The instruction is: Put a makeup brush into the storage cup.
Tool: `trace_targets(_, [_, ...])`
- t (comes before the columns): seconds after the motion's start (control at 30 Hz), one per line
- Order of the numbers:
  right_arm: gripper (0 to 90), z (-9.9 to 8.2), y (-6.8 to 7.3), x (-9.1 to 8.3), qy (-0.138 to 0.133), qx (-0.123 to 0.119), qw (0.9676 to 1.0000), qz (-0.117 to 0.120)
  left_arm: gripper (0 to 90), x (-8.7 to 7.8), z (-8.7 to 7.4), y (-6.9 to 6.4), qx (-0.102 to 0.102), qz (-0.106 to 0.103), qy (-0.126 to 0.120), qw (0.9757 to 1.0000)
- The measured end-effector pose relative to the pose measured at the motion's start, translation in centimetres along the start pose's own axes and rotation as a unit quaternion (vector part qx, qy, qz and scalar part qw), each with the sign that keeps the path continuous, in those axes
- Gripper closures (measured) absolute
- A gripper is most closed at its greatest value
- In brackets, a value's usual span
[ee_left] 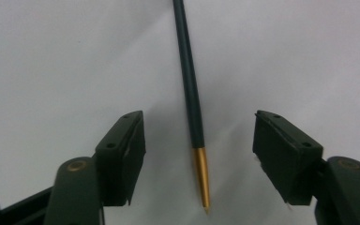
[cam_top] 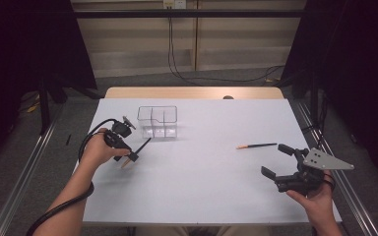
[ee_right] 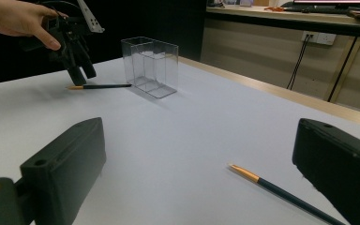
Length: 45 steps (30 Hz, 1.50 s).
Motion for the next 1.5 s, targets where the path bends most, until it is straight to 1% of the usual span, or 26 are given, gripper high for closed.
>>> trace_targets(0.03, [2.3, 0.01, 0.01, 0.00, -0.001, 0.000, 1.0000, 0.001, 37.8, 0.06, -0.01, -0.03, 0.006, -0.003, 0.001, 1.0000])
trace_targets(0.07, [2.3, 0.01, 0.01, 0.00, -0.001, 0.000, 1.0000, 0.001, 38.4, 0.06, -0.01, -0.03, 0.006, -0.003, 0.001, 1.0000])
trace_targets(0.1, [2.3, 0.02, 0.01, 0.00, 0.000, -0.001, 1.0000, 0.001, 41.0, 0.17, -0.04, -0.12, 0.004, -0.005, 0.003, 1.0000])
trace_targets(0.13, [2.3, 0.02, 0.01, 0.00, 0.000, 0.000, 1.0000, 0.001, 43.1, 0.22, -0.12, -0.15, 0.005, -0.007, 0.009, 0.9999])
trace_targets(0.17, [2.3, -0.01, -0.01, 0.00, 0.000, 0.000, 1.0000, -0.001, 43.6, 0.25, -0.16, -0.16, 0.002, -0.004, 0.011, 0.9999])
trace_targets(0.2, [2.4, -0.02, -0.02, 0.00, 0.001, 0.000, 1.0000, -0.001, 44.3, 0.28, -0.22, -0.10, 0.004, 0.001, 0.015, 0.9999])
trace_targets(0.23, [2.3, -0.06, -0.01, 0.01, 0.004, -0.001, 1.0000, 0.000, 45.8, 0.30, -0.28, -0.05, 0.012, 0.001, 0.020, 0.9997])
trace_targets(0.33, [2.3, -0.05, 0.05, 0.02, 0.004, -0.002, 1.0000, 0.001, 47.6, 0.42, -0.35, -0.18, 0.012, -0.002, 0.024, 0.9996])
trace_targets(0.4, [2.3, -0.07, 0.05, 0.03, 0.004, -0.003, 1.0000, 0.001, 50.7, 0.60, -0.57, -0.11, 0.014, 0.006, 0.036, 0.9992])
trace_targets(0.47, [2.3, -0.09, 0.04, 0.03, 0.005, -0.003, 1.0000, 0.000, 53.4, 0.65, -0.65, -0.14, 0.011, 0.003, 0.039, 0.9992])
trace_targets(0.53, [2.3, -0.08, 0.00, 0.02, 0.004, -0.002, 1.0000, 0.000, 55.3, 0.80, -0.84, -0.05, -0.002, 0.002, 0.043, 0.9991])
trace_targets(0.57, [2.3, -0.09, -0.02, 0.02, 0.004, -0.002, 1.0000, -0.001, 57.1, 0.75, -0.86, 0.05, -0.004, 0.003, 0.043, 0.9991])
trace_targets(0.63, [2.4, -0.14, -0.02, 0.05, 0.005, -0.002, 1.0000, 0.000, 64.0, 0.77, -0.90, 0.18, 0.006, 0.012, 0.047, 0.9988])
trace_targets(0.67, [2.3, -0.17, -0.01, 0.05, 0.006, -0.003, 1.0000, 0.001, 67.1, 0.77, -0.90, 0.18, 0.006, 0.012, 0.047, 0.9988])
trace_targets(0.7, [2.3, -0.18, -0.01, 0.06, 0.007, -0.003, 1.0000, 0.000, 69.5, 0.79, -0.85, 0.21, 0.016, 0.024, 0.053, 0.9981])
trace_targets(0.73, [2.3, -0.18, 0.01, 0.06, 0.007, -0.003, 1.0000, 0.000, 70.6, 0.84, -0.82, 0.11, 0.019, 0.033, 0.059, 0.9975])
trace_targets(0.77, [2.3, -0.16, 0.02, 0.07, 0.006, -0.003, 1.0000, 0.000, 71.9, 0.90, -0.74, -0.04, 0.018, 0.036, 0.064, 0.9971])
trace_targets(0.8, [2.3, -0.16, 0.02, 0.07, 0.006, -0.003, 1.0000, 0.000, 73.4, 0.90, -0.74, -0.04, 0.018, 0.036, 0.064, 0.9971])
trace_targets(0.83, [2.4, -0.18, 0.02, 0.08, 0.007, -0.002, 1.0000, 0.000, 73.4, 0.91, -0.67, -0.14, 0.018, 0.038, 0.069, 0.9968])
trace_targets(0.87, [2.3, -0.24, -0.01, 0.13, 0.008, -0.003, 1.0000, -0.002, 78.9, 0.95, -0.62, -0.27, 0.010, 0.034, 0.076, 0.9965])
trace_targets(0.97, [2.3, -0.28, -0.04, 0.14, 0.009, -0.003, 1.0000, -0.002, 83.6, 0.98, -0.64, -0.22, 0.009, 0.027, 0.078, 0.9965])
trace_targets(1.0, [2.3, -0.28, -0.04, 0.14, 0.008, -0.003, 1.0000, -0.003, 83.6, 0.99, -0.64, -0.18, 0.005, 0.027, 0.076, 0.9967])
trace_targets(1.33, [2.3, -0.36, 0.06, 0.26, 0.010, -0.004, 0.9999, 0.000, 83.9, 0.98, -0.62, -0.20, 0.008, 0.021, 0.075, 0.9969])
trace_targets(1.37, [2.3, -0.36, 0.06, 0.27, 0.010, -0.004, 0.9999, 0.000, 83.9, 0.98, -0.60, -0.25, 0.006, 0.021, 0.074, 0.9970])
trace_targets(1.47, [2.3, -0.41, 0.03, 0.26, 0.013, -0.005, 0.9999, 0.000, 83.9, 0.93, -0.62, -0.25, 0.008, 0.021, 0.074, 0.9970])
trace_targets(1.5, [2.3, -0.43, 0.03, 0.28, 0.013, -0.005, 0.9999, 0.000, 83.9, 0.86, -0.67, -0.25, 0.012, 0.019, 0.076, 0.9969])
Point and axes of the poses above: each handheld gripper's, and its own axes: x roughly forward along the jaws, z roughly out of its top, y roughly to its left, the point moved 8 cm from there along x, roughly forward along the jaws, and after that the axes turned 5 degrees about x, right-handed, at the moved point
